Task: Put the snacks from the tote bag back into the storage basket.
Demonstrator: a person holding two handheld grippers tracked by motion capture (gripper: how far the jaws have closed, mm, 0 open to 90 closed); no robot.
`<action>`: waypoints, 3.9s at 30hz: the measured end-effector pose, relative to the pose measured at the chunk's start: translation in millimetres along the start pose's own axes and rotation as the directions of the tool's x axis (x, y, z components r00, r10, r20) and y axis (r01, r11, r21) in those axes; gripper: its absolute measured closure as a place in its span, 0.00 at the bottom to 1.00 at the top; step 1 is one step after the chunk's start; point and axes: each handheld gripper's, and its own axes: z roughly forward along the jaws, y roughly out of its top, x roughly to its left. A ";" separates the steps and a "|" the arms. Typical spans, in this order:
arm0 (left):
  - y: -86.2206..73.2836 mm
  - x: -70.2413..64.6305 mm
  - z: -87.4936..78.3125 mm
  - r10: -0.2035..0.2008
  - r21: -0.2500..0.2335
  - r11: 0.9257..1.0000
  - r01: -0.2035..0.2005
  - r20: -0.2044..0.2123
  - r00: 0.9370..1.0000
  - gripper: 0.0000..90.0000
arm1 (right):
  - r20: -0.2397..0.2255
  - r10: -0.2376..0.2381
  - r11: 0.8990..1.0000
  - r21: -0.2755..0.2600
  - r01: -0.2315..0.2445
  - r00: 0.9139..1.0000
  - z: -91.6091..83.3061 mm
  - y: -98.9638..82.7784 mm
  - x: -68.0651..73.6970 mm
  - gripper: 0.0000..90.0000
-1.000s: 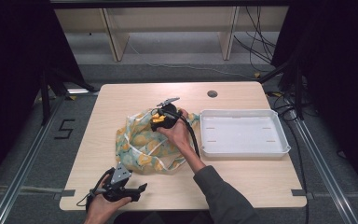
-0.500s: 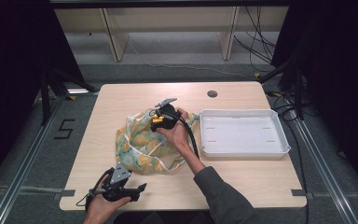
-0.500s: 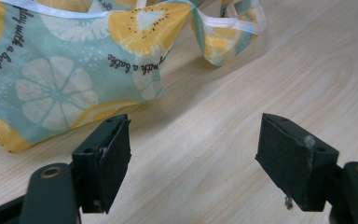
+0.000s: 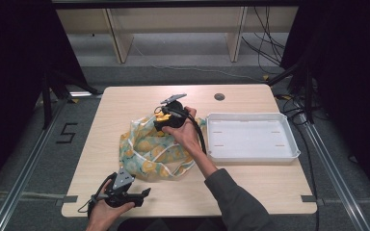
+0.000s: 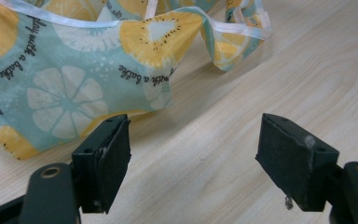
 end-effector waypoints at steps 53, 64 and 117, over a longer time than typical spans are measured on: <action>1.3 1.6 -2.1 0.008 -0.003 1.000 -0.008 0.008 1.000 0.28 | 0.104 -0.002 0.996 -0.088 0.012 0.995 -115.1 -19.7 -70.1 0.22; 1.7 2.5 -3.6 0.021 0.000 1.000 -0.021 -0.008 1.000 0.28 | 0.139 0.013 0.995 -0.095 0.001 0.990 -127.5 -34.8 -86.0 0.22; 1.3 0.7 -2.9 0.032 0.010 0.999 -0.032 -0.014 0.999 0.28 | 0.170 0.070 0.998 -0.015 -0.069 0.983 -132.6 -110.5 -102.2 0.22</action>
